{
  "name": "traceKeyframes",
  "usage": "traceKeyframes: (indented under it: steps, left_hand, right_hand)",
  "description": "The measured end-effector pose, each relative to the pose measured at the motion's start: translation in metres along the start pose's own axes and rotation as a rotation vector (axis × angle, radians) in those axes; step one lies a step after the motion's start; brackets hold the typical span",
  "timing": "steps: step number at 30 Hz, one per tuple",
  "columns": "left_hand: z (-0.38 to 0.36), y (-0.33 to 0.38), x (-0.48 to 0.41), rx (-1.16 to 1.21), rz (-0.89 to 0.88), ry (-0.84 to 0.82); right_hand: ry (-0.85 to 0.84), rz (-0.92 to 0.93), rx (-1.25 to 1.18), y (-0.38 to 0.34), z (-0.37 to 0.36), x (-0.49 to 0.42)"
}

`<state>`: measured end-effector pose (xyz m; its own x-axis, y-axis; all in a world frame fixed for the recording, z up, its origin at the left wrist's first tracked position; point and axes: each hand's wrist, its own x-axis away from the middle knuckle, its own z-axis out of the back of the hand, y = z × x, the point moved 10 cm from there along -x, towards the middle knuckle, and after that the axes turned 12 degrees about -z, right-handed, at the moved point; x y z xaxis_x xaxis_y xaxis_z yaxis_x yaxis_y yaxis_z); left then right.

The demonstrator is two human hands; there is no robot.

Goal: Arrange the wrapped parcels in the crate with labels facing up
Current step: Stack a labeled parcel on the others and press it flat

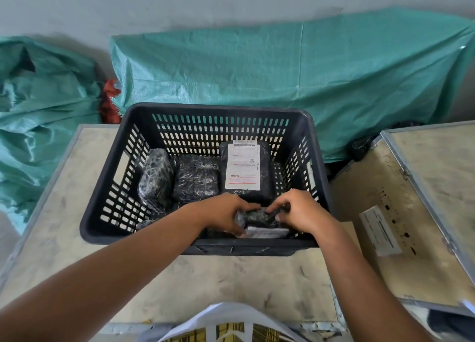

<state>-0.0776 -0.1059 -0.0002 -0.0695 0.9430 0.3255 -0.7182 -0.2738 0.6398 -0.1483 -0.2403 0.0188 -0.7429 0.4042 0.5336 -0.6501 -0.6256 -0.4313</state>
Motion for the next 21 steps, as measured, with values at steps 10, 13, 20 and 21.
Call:
traceKeyframes:
  steps: [10, 13, 20, 21]
  left_hand:
    - [0.015, 0.004, -0.007, -0.016, -0.042, 0.157]
    - [0.039, 0.000, 0.010, 0.174, -0.029, 0.298]
    - [0.106, 0.010, 0.063, 0.499, -0.028, 0.488]
    - [0.117, 0.012, 0.070, 0.544, -0.039, 0.506]
  right_hand:
    - [0.144, 0.008, -0.179, 0.005, 0.012, -0.006]
    - [0.222, 0.029, -0.284, 0.002, 0.026, -0.001]
    - [0.278, 0.323, -0.667, -0.022, 0.061, 0.039]
    - [0.280, 0.353, -0.691, -0.025, 0.064, 0.046]
